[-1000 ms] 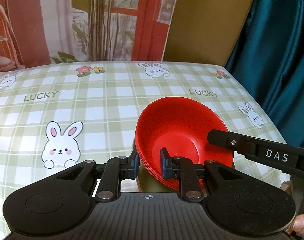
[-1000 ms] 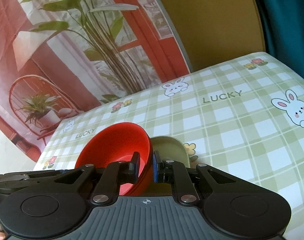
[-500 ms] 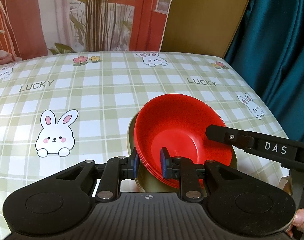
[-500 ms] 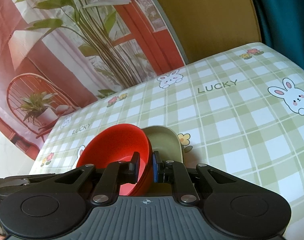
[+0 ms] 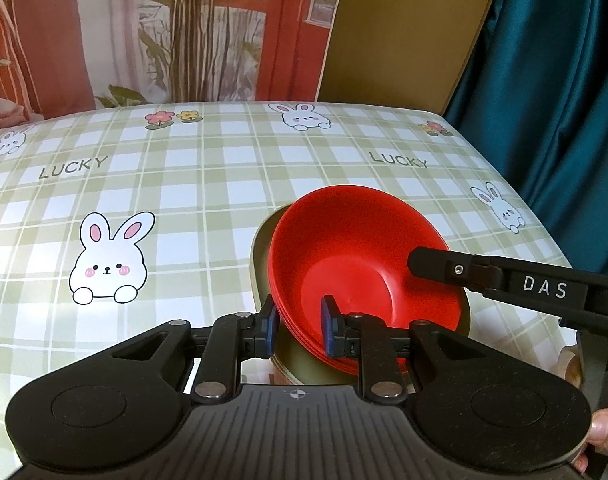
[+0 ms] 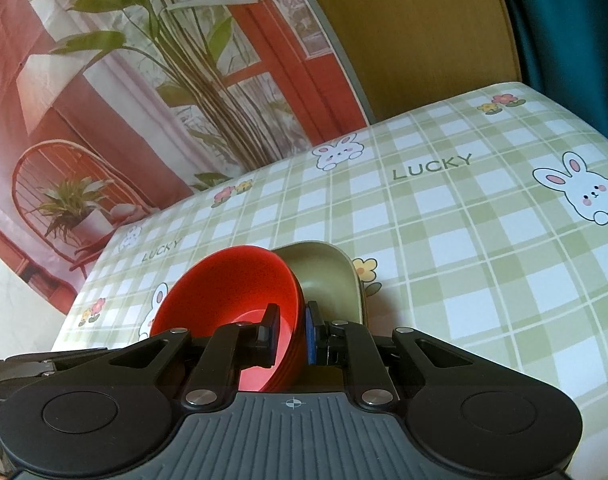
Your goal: Organize plates and bowls
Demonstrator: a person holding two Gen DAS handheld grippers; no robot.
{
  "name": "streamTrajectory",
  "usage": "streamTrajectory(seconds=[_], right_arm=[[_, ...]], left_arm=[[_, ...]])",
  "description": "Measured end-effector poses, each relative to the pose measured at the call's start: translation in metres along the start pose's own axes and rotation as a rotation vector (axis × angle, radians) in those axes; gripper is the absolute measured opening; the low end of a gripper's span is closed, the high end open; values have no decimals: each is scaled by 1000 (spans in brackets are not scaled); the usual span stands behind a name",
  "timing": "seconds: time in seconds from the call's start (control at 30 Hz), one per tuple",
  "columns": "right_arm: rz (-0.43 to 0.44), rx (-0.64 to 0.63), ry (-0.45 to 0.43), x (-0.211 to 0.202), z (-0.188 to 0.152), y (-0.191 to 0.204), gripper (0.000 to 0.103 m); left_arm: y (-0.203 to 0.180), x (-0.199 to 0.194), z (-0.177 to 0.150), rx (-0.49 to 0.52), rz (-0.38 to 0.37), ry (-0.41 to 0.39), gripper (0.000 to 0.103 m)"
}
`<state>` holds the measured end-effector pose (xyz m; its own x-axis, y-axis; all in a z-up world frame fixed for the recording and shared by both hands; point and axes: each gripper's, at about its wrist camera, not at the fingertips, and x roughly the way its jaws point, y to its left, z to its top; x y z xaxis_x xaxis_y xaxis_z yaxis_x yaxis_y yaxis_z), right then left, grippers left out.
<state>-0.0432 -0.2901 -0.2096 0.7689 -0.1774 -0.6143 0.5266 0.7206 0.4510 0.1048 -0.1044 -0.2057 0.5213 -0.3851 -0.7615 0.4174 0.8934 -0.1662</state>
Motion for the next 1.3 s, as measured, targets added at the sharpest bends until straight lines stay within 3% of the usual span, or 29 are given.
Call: streamTrajectory(seconds=[0.4, 0.5, 0.77, 0.87, 1.07, 1.2, 1.3], right_arm=[[-19, -23, -8, -6, 2, 4, 18], [-26, -31, -20, -10, 5, 6, 22], [-52, -69, -46, -23, 11, 21, 31], [-59, -96, -69, -31, 16, 31, 39], [-41, -128, -140, -53, 32, 53, 69], [-32, -170, -180, -68, 46, 74, 93], [-28, -190, -213, -80, 57, 91, 101]], left_arm=[[-1, -4, 2, 5, 7, -8, 24], [-1, -9, 3, 7, 17, -30, 42], [4, -30, 8, 4, 37, -110, 47], [8, -42, 12, -4, 54, -151, 54], [17, -78, 24, 8, 80, -252, 67], [24, -106, 34, 7, 97, -329, 82], [31, -129, 42, -10, 128, -380, 84]])
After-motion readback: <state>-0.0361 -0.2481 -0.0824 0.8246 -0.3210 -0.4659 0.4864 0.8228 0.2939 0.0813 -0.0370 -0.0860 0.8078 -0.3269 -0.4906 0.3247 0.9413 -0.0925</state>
